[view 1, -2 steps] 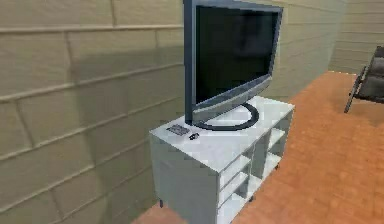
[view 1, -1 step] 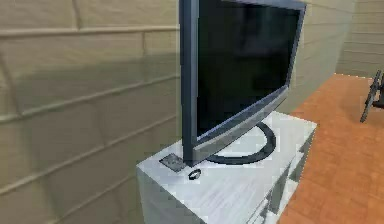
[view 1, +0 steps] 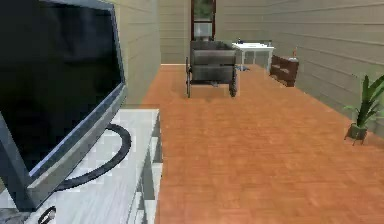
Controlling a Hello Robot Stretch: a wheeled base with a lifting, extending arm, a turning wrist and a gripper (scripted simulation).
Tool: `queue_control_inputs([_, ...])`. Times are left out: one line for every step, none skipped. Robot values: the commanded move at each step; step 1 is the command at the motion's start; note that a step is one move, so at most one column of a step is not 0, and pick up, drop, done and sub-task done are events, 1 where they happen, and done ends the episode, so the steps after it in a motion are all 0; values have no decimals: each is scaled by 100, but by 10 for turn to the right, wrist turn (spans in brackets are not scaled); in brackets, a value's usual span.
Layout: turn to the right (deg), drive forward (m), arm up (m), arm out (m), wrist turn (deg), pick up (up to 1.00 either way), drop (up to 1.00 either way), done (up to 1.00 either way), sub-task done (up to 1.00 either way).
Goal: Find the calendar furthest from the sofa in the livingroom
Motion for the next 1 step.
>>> queue_control_inputs([450, 0, 0, 0, 0, 0, 0, 0, 0])
